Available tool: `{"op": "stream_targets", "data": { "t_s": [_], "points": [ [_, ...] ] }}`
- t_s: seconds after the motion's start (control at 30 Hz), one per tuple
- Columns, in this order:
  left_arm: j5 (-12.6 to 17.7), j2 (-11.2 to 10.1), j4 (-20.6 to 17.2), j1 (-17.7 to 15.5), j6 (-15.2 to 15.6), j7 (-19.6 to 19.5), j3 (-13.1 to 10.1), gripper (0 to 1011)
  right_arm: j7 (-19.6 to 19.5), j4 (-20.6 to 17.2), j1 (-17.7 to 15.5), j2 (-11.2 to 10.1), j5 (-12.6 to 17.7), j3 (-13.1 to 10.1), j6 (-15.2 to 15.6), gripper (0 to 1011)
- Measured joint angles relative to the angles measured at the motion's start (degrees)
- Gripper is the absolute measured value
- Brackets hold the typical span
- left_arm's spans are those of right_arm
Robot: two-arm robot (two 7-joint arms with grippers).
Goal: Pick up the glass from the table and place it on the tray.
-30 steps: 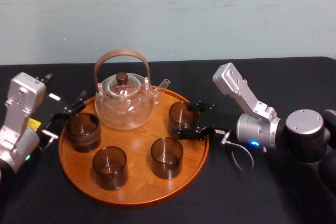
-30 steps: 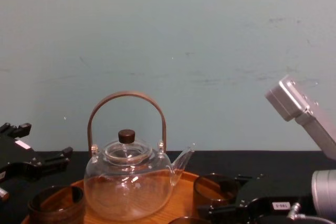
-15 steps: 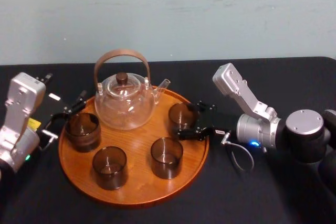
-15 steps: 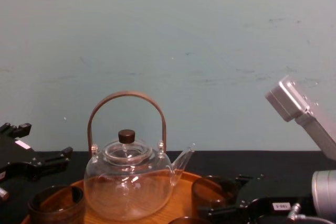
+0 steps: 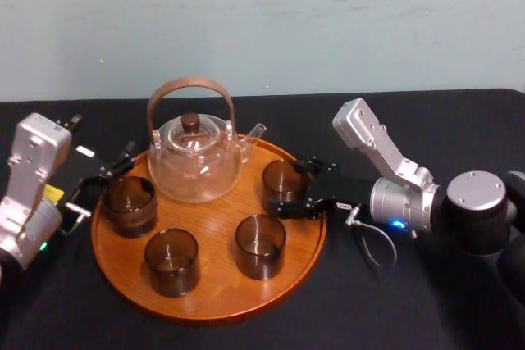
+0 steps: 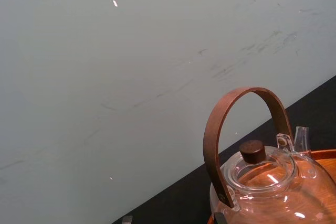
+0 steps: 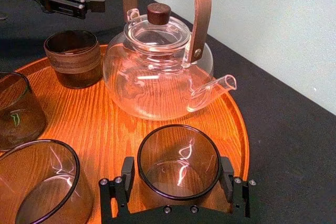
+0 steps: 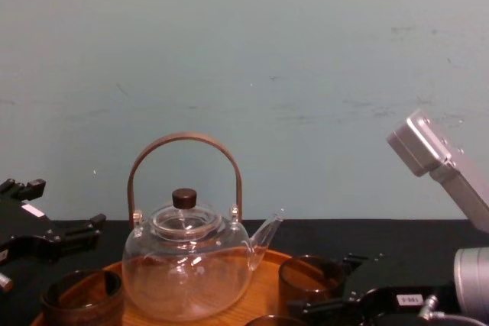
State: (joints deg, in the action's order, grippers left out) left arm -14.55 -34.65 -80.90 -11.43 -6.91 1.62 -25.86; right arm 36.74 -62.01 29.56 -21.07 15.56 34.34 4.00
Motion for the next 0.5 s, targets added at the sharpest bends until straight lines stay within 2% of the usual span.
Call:
{"op": "stream_targets", "data": {
  "t_s": [0.33, 0.5],
  "points": [
    [0.0, 0.0, 0.0, 0.0, 0.0, 0.0, 0.0, 1001, 0.1, -0.1, 0.0, -0.1, 0.1, 0.0, 0.0, 1002],
    [0.0, 0.0, 0.0, 0.0, 0.0, 0.0, 0.0, 1002, 1.1, -3.4, -1.8, -2.1, 1.7, -1.2, 0.0, 1002]
  ]
}}
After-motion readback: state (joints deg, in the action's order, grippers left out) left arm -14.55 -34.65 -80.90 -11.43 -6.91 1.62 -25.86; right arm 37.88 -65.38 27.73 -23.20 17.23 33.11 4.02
